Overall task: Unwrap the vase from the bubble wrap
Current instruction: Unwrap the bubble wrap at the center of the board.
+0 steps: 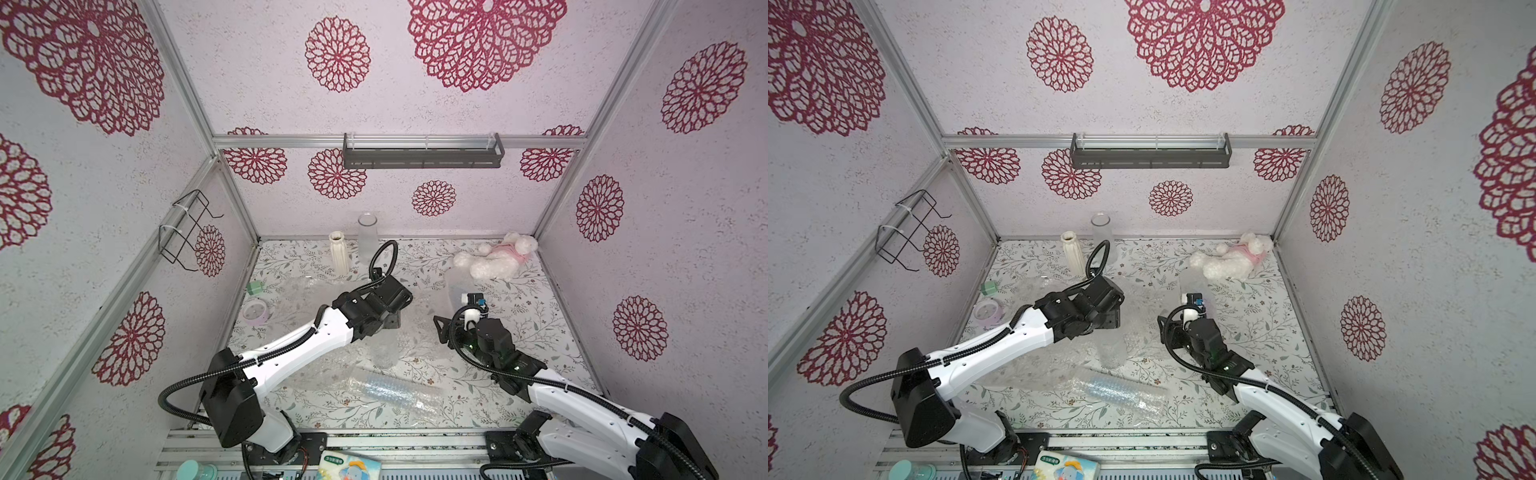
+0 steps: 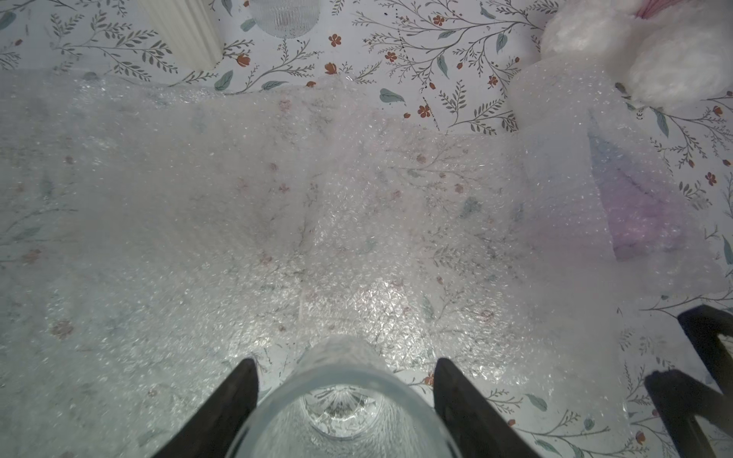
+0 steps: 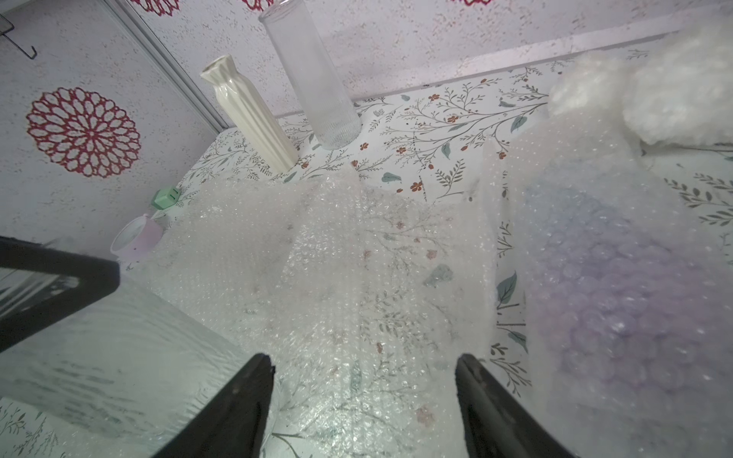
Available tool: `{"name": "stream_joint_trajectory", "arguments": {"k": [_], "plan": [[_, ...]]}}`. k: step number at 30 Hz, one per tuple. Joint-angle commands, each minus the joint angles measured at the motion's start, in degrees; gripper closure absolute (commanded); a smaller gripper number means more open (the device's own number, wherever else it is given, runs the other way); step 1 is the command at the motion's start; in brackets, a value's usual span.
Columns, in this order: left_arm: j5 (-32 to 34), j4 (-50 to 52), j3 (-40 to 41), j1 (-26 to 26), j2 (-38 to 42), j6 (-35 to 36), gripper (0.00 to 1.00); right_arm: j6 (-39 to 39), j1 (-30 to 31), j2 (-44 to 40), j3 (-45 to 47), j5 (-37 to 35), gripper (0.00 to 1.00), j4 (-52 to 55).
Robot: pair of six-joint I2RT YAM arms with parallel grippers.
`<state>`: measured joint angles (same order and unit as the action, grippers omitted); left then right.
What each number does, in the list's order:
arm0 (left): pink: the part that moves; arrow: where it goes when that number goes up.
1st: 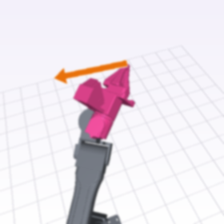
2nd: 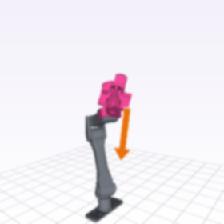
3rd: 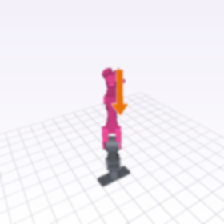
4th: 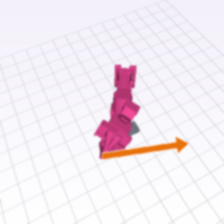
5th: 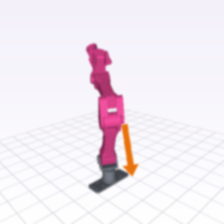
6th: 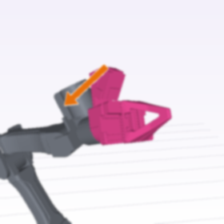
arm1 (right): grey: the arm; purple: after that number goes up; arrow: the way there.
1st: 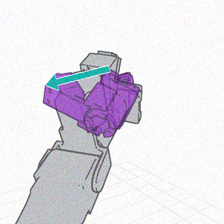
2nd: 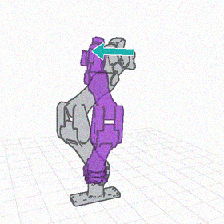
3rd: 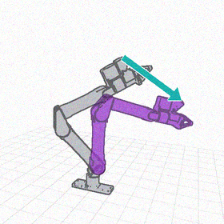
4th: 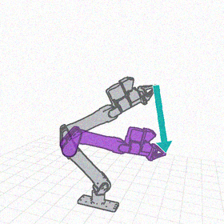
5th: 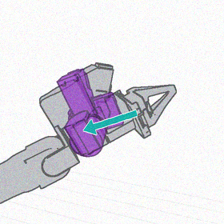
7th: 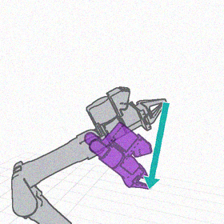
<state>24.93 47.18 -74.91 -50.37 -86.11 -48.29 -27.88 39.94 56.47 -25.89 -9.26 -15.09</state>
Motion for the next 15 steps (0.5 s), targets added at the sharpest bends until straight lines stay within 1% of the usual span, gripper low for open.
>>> {"name": "stream_joint_trajectory", "arguments": {"k": [1, 7, 9, 10, 15], "plan": [[6.59, -5.52, 0.58, -1.94, 3.68, -1.76, 0.49, 0.81, -0.3, -1.64, -0.16, -0.41, 0.25, -1.38], [10.56, -9.08, 3.08, -4.41, 5.29, -1.42, 0.49, 0.95, -0.3, -2.08, 0.05, -0.5, 0.25, -1.33], [12.14, -9.71, 3.11, -5.09, 5.16, -0.34, 0.49, 0.9, -0.31, -2.32, 0.22, -0.54, 0.25, -1.23], [13.24, -10.04, 2.8, -5.24, 5.04, 0.46, 0.49, 0.96, -0.3, -2.42, 0.29, -0.65, 0.25, -1.16], [14.36, -9.9, -1.08, -5.09, 3.6, 4.33, 0.49, 0.99, -0.3, -2.83, 0.59, -1.19, 0.25, -1.23]]}}
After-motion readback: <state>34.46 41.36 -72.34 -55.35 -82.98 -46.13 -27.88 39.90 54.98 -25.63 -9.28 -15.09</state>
